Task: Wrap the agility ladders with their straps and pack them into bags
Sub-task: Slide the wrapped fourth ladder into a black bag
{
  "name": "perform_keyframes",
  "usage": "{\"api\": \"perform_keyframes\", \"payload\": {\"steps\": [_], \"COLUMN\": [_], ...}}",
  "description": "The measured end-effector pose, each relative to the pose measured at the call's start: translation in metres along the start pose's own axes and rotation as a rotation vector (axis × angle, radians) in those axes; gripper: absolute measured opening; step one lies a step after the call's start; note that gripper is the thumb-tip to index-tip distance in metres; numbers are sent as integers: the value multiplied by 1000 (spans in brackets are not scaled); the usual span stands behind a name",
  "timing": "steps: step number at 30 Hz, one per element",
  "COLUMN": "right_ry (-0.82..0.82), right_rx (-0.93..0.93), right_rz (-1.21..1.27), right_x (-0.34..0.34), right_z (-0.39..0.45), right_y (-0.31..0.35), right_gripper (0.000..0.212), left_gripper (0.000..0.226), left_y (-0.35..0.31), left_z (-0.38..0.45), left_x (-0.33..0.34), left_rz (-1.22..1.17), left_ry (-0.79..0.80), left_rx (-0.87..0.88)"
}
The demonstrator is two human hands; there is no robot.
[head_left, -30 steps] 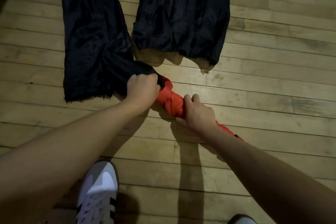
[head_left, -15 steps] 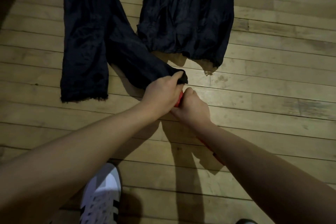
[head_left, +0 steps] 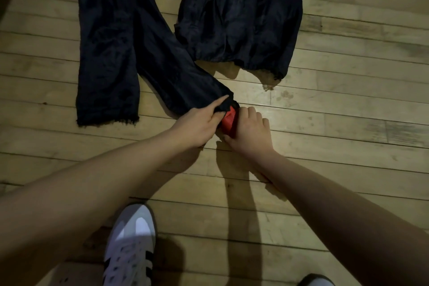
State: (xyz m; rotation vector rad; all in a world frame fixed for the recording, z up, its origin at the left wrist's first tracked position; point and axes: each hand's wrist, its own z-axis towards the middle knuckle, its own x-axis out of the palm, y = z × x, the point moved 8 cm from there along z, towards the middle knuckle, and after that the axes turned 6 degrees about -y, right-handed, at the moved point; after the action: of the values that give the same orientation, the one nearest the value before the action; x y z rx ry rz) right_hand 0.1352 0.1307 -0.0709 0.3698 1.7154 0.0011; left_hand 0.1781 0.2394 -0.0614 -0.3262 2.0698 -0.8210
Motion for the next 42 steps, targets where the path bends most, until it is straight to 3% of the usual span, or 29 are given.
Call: {"api": "perform_keyframes", "payload": {"steps": [9,13,18,25,29,33,37,42], "right_ry": [148,219,145,57,70,19,-80,129], "right_rx": [100,138,165,178,174,142,24,49], "right_rz": [-89,160,313,545,672,503,204,31], "right_x": [11,9,-1,0,6,14,6,23], "right_z": [-41,-39,-24,9,32,29,2,-25], "right_y": [-52,-48,-27,7,29,27,16,-3], "right_gripper": [69,52,43,56,58,60,64,62], "left_gripper": [50,49,46,43,44,35,20,41], "left_y": [-23,-28,-18,6,32,42,33,14], "left_z": [-1,-3,-7,-12,-15,-20,-17,-15], "left_x": [27,15,-2,-15,-26,-43,-34,-6], "left_rz": [13,48,-14,-181,-259,-247,-204,-17], "left_ry": [19,-37,-91,-135,-205,-343,-295,-187], "left_rx": [-23,5,80,132,34,-67,-10,64]}}
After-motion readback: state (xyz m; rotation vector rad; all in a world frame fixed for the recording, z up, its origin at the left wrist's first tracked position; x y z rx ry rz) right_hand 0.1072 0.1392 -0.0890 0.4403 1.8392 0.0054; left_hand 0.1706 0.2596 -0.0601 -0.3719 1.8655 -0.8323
